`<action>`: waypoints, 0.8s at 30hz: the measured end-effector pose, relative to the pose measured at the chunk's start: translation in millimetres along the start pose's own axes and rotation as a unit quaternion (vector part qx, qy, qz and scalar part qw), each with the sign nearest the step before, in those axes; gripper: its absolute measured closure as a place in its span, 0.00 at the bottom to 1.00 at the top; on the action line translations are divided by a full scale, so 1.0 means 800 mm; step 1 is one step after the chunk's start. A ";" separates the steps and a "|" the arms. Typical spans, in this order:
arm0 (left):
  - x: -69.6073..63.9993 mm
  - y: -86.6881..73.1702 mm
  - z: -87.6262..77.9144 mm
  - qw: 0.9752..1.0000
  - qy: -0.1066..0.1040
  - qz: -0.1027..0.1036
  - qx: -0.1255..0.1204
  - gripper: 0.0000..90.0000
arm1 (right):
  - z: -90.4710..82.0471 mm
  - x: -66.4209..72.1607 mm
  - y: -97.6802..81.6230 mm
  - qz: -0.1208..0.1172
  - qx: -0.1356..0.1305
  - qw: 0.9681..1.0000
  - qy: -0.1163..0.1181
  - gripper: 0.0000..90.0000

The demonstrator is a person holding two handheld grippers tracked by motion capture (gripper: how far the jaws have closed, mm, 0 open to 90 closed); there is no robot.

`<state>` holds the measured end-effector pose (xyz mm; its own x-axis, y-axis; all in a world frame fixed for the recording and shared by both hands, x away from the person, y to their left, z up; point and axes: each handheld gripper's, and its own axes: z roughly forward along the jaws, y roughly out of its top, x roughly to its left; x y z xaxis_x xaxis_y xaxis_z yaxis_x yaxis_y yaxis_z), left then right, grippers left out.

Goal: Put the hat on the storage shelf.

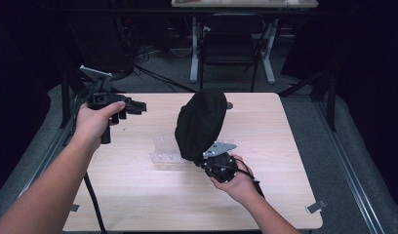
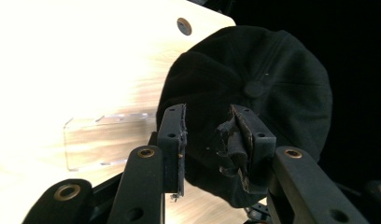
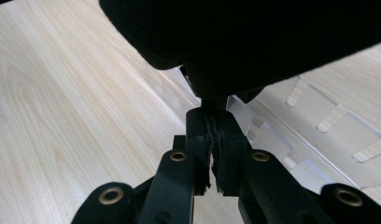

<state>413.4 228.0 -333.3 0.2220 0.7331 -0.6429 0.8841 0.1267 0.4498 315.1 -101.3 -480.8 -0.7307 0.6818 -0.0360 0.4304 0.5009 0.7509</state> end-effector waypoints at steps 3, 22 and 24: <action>0.004 -0.001 -0.002 1.000 0.005 0.003 0.000 0.73 | -0.004 -0.001 -0.002 0.001 0.000 1.000 0.001 0.94; 0.035 -0.021 -0.015 0.993 0.100 0.060 -0.006 0.64 | -0.034 -0.022 -0.037 0.002 0.012 0.999 -0.031 0.78; 0.037 -0.024 -0.014 0.991 0.115 0.073 -0.007 0.63 | -0.038 -0.025 -0.042 0.002 0.014 0.999 -0.037 0.76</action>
<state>398.2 255.0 -354.4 0.2465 0.8767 -0.4132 0.8429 0.0165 0.5379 299.2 -148.1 -485.1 -0.6882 0.7208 -0.0830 0.4479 0.5121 0.7329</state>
